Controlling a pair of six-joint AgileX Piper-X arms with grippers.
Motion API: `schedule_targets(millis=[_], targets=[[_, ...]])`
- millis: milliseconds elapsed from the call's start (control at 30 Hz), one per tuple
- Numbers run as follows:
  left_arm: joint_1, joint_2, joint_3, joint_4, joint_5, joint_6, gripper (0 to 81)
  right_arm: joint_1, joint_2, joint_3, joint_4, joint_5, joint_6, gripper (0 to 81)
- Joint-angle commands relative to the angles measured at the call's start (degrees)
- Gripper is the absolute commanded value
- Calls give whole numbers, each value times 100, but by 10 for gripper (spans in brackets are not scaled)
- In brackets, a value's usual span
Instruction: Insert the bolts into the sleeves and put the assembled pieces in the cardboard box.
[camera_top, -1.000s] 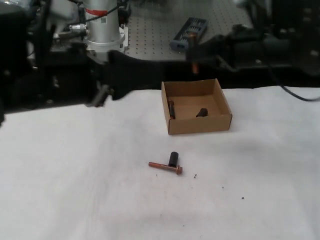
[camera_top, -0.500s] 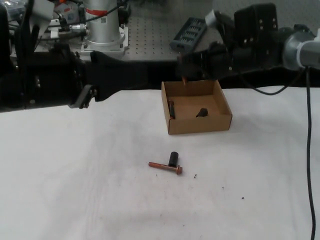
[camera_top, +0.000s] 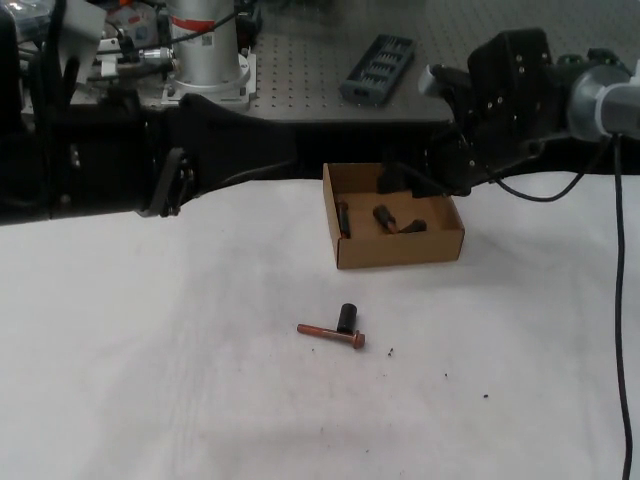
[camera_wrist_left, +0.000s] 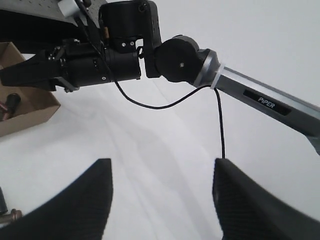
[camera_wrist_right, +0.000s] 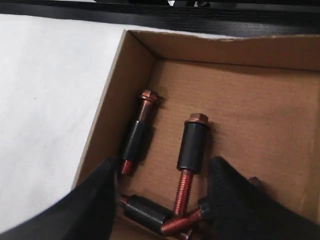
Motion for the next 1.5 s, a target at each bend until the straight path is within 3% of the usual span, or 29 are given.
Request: schedule_targets(millis=[0, 367, 567, 667, 767, 933, 1233, 1467], targets=[[17, -78, -71, -31, 99, -128, 431, -55, -296, -101, 25, -35, 6, 394], [17, -78, -71, 146, -187, 547, 417, 146, -1306, -74, 2300, 297, -907, 333], [17, -78, -71, 1188, -441, 2591, 375, 178, -1684, 264, 2618, 223, -1176, 331], [17, -10, -71, 1646, -1010, 3699, 375, 178, -2130, 576, 2678, 223, -1397, 331], [17, 216, -82, 1976, -1156, 3947, 375, 146, -2644, 992, 2650, 223, -1413, 331], [-325, 728, -84, 2260, -1320, 4287, 375, 145, -3478, 1742, 2469, 223, -1239, 331], [-1338, 2057, -841, 2473, -2055, 4396, 375, 145, -4844, 2804, 2552, 90, -896, 331], [-1455, 2996, -1940, 2670, -2196, 4650, 375, 145, -5999, 3216, 2689, 62, -740, 328]])
